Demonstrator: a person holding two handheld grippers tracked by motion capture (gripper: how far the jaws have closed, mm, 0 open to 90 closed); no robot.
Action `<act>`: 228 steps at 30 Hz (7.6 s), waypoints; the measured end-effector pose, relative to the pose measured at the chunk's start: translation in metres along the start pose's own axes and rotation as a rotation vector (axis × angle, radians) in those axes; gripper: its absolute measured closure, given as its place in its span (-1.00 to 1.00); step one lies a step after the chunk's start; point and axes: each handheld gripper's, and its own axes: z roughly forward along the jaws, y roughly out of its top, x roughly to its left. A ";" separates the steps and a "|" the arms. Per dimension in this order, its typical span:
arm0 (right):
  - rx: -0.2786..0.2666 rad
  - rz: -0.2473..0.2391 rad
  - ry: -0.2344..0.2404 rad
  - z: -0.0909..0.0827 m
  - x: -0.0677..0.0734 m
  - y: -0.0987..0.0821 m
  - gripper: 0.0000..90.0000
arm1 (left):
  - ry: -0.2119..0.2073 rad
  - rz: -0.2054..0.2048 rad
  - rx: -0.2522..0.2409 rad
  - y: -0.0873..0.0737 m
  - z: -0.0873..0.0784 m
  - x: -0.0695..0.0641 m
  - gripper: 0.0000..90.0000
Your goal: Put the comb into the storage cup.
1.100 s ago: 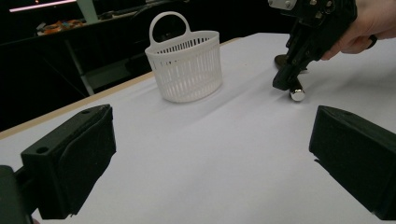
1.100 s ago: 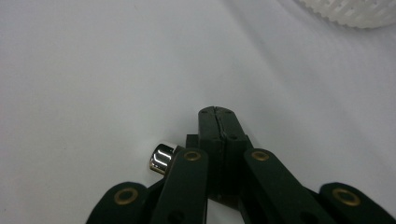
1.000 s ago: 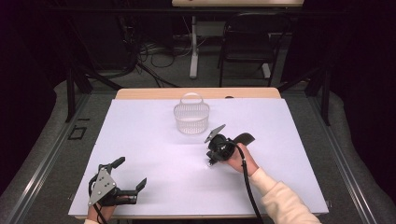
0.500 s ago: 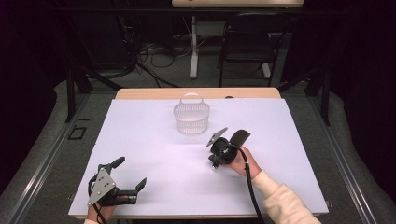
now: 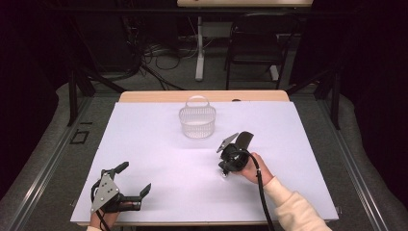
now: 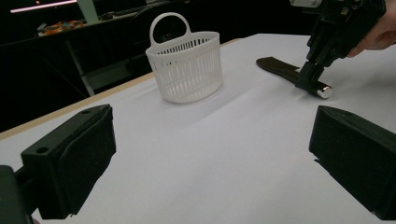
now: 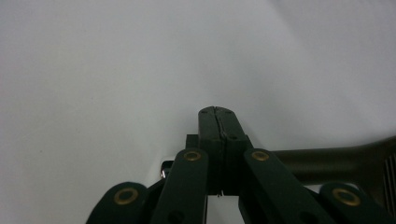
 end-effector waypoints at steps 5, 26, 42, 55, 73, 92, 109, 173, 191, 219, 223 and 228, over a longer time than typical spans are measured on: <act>0.010 0.000 -0.002 -0.003 0.000 -0.004 1.00 | 0.001 0.001 -0.001 0.000 0.000 0.000 -0.99; 0.043 0.017 -0.020 -0.018 -0.006 -0.024 1.00 | 0.002 0.001 -0.001 0.000 0.000 0.000 -0.99; 0.067 0.051 -0.048 -0.028 -0.015 -0.038 1.00 | 0.000 0.000 -0.001 0.000 0.000 0.000 -0.99; 0.071 0.083 -0.078 -0.033 -0.028 -0.047 1.00 | 0.000 -0.001 -0.001 0.000 0.000 0.000 -0.99; 0.080 0.105 -0.117 -0.036 -0.042 -0.053 1.00 | -0.001 0.000 -0.001 0.000 0.000 0.000 -0.99; 0.078 0.099 -0.135 -0.039 -0.047 -0.055 1.00 | -0.001 -0.002 -0.001 0.000 0.000 0.000 -0.99; 0.028 0.068 -0.101 -0.060 -0.039 -0.046 0.05 | -0.003 0.005 -0.002 0.000 0.000 -0.001 -0.99; 0.379 -0.235 -0.076 0.003 -0.051 0.027 0.40 | -0.006 0.005 0.007 0.000 0.002 -0.001 -0.99; 0.420 -0.265 -0.085 0.012 -0.051 0.030 0.60 | -0.004 0.005 0.007 0.000 0.002 -0.001 -0.99; 0.303 -0.203 -0.065 -0.022 -0.047 0.023 0.60 | -0.003 0.004 0.006 0.000 0.002 -0.001 -0.99; 0.278 -0.198 -0.058 -0.026 -0.047 0.022 0.60 | -0.002 0.006 0.005 0.000 0.002 -0.001 -0.99; 0.266 -0.194 -0.052 -0.031 -0.047 0.022 0.60 | -0.002 0.006 0.005 0.000 0.002 -0.001 -0.99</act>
